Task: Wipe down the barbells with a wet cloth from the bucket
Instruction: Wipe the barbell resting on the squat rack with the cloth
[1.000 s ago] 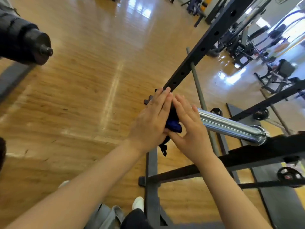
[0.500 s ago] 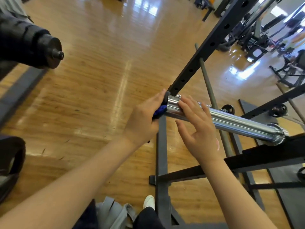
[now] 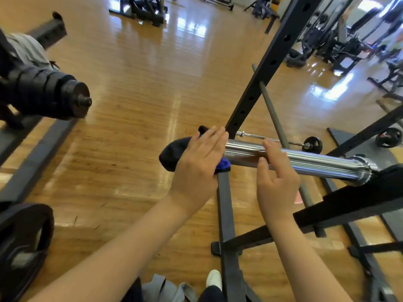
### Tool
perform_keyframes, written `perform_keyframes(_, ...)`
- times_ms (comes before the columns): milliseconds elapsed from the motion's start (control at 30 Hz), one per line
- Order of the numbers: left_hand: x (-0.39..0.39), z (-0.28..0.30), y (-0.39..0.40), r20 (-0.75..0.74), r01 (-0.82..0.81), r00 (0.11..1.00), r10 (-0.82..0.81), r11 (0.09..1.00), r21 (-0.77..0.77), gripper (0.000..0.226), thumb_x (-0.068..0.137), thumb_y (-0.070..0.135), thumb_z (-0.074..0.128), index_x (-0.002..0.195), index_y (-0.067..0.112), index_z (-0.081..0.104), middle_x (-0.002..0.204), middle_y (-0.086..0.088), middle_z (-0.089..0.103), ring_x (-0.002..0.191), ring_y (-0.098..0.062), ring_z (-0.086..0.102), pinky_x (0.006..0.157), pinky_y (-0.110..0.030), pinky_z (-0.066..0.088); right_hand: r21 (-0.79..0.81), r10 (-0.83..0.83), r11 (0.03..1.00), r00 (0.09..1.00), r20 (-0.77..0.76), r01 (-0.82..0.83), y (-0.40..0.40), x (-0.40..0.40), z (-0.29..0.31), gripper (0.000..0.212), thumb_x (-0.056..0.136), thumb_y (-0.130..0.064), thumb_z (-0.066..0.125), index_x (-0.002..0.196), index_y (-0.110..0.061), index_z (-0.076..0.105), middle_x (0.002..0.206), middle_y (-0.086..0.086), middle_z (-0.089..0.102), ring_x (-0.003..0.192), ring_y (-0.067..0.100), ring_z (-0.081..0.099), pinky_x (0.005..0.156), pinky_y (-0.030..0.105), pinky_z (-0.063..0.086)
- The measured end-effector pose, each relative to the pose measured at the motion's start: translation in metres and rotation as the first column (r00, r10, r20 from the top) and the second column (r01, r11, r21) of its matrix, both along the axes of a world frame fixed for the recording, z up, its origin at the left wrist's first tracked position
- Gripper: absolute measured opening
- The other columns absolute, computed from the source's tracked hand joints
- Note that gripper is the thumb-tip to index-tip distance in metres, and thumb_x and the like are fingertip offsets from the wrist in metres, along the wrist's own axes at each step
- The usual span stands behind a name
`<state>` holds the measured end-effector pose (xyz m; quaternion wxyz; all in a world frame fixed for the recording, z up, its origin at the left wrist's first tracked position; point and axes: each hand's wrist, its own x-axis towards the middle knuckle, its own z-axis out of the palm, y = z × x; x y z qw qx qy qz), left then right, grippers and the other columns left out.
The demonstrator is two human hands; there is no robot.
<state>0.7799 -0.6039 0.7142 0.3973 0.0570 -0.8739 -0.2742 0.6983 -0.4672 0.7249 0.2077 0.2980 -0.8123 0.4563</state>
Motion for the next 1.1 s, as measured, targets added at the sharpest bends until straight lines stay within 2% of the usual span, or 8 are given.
perform_keyframes(100, -0.016, -0.006, 0.015, 0.067, -0.048, 0.995, 0.074, 0.944, -0.327, 0.048, 0.083, 0.004, 0.036, 0.127, -0.002, 0.054, 0.13, -0.019, 0.056, 0.125, -0.031, 0.05, 0.109, -0.046, 0.029, -0.021, 0.064, 0.998, 0.998, -0.003, -0.064, 0.003, 0.005, -0.003, 0.038, 0.091, -0.019, 0.042, 0.127, -0.013, 0.049, 0.124, 0.001, 0.058, 0.12, 0.012, 0.053, 0.101, 0.037, 0.045)
perform_keyframes(200, -0.032, 0.002, 0.035, 0.177, 0.024, 0.982, 0.067, 0.883, -0.468, 0.047, 0.086, 0.007, 0.041, 0.131, 0.001, 0.052, 0.136, -0.017, 0.052, 0.128, -0.03, 0.047, 0.109, -0.043, 0.031, -0.012, 0.109, 0.994, 0.994, 0.025, -0.109, 0.007, 0.004, -0.005, 0.037, 0.092, -0.017, 0.042, 0.126, -0.012, 0.055, 0.125, 0.005, 0.06, 0.119, 0.013, 0.055, 0.098, 0.039, 0.048)
perform_keyframes(333, -0.03, 0.01, 0.035, 0.328, 0.145, 0.943, -0.054, 0.955, -0.26, 0.082, 0.074, 0.007, 0.058, 0.147, 0.004, 0.021, 0.153, -0.012, 0.027, 0.143, -0.021, 0.018, 0.118, -0.039, 0.011, -0.126, 0.067, 0.99, 0.995, 0.077, -0.057, 0.014, -0.001, -0.001, 0.036, 0.09, -0.01, 0.043, 0.125, -0.017, 0.05, 0.122, -0.004, 0.058, 0.118, 0.005, 0.053, 0.098, 0.034, 0.046)
perform_keyframes(433, -0.023, 0.02, 0.029, 0.275, 0.197, 0.946, -0.171, 0.978, -0.072, 0.07, 0.08, 0.011, 0.04, 0.146, 0.001, 0.02, 0.152, -0.014, 0.028, 0.143, -0.017, 0.016, 0.118, -0.033, 0.013, -0.141, 0.2, 0.973, 0.975, 0.094, -0.186, 0.001, 0.009, 0.006, 0.04, 0.092, -0.017, 0.042, 0.131, -0.014, 0.047, 0.129, -0.002, 0.055, 0.122, 0.005, 0.05, 0.101, 0.029, 0.043)
perform_keyframes(567, -0.013, 0.019, 0.013, 0.124, 0.037, 0.992, 0.0, 0.954, -0.297, 0.042, 0.096, 0.011, 0.034, 0.134, -0.005, 0.042, 0.138, -0.021, 0.048, 0.133, -0.028, 0.039, 0.11, -0.04, 0.034, 0.034, 0.353, 0.933, 0.928, 0.123, -0.359, -0.019, 0.014, 0.0, 0.051, 0.092, -0.023, 0.046, 0.14, -0.009, 0.039, 0.144, 0.002, 0.043, 0.135, 0.012, 0.036, 0.111, 0.03, 0.032)
perform_keyframes(733, 0.014, -0.003, -0.03, 0.239, -0.03, 0.96, 0.145, 0.903, -0.428, 0.062, 0.08, 0.029, 0.067, 0.131, 0.0, 0.05, 0.137, -0.019, 0.049, 0.131, -0.032, 0.042, 0.109, -0.043, 0.032, 0.22, 0.23, 0.954, 0.967, -0.109, -0.202, -0.02, 0.006, -0.009, 0.044, 0.086, -0.007, 0.05, 0.13, -0.003, 0.053, 0.134, 0.011, 0.053, 0.131, 0.018, 0.036, 0.104, 0.052, 0.038)
perform_keyframes(900, 0.023, -0.015, -0.016, 0.017, -0.058, 0.997, 0.071, 0.911, -0.409, 0.032, 0.089, 0.012, 0.056, 0.115, -0.005, 0.063, 0.124, -0.018, 0.06, 0.121, -0.031, 0.054, 0.103, -0.042, 0.043, 0.296, 0.12, 0.952, 0.982, -0.143, -0.073, -0.05, 0.029, -0.007, 0.053, 0.084, -0.022, 0.04, 0.131, -0.003, 0.051, 0.138, 0.012, 0.05, 0.134, 0.024, 0.037, 0.112, 0.05, 0.022)
perform_keyframes(1100, 0.03, -0.002, -0.032, -0.018, -0.015, 1.0, 0.008, 0.912, -0.411, 0.03, 0.085, 0.015, 0.058, 0.108, -0.001, 0.068, 0.122, -0.015, 0.062, 0.121, -0.028, 0.055, 0.101, -0.044, 0.044, 0.394, 0.221, 0.915, 0.929, -0.296, -0.092, -0.038, 0.005, -0.011, 0.047, 0.083, -0.02, 0.047, 0.129, -0.009, 0.055, 0.135, 0.006, 0.054, 0.129, 0.019, 0.043, 0.113, 0.045, 0.017)
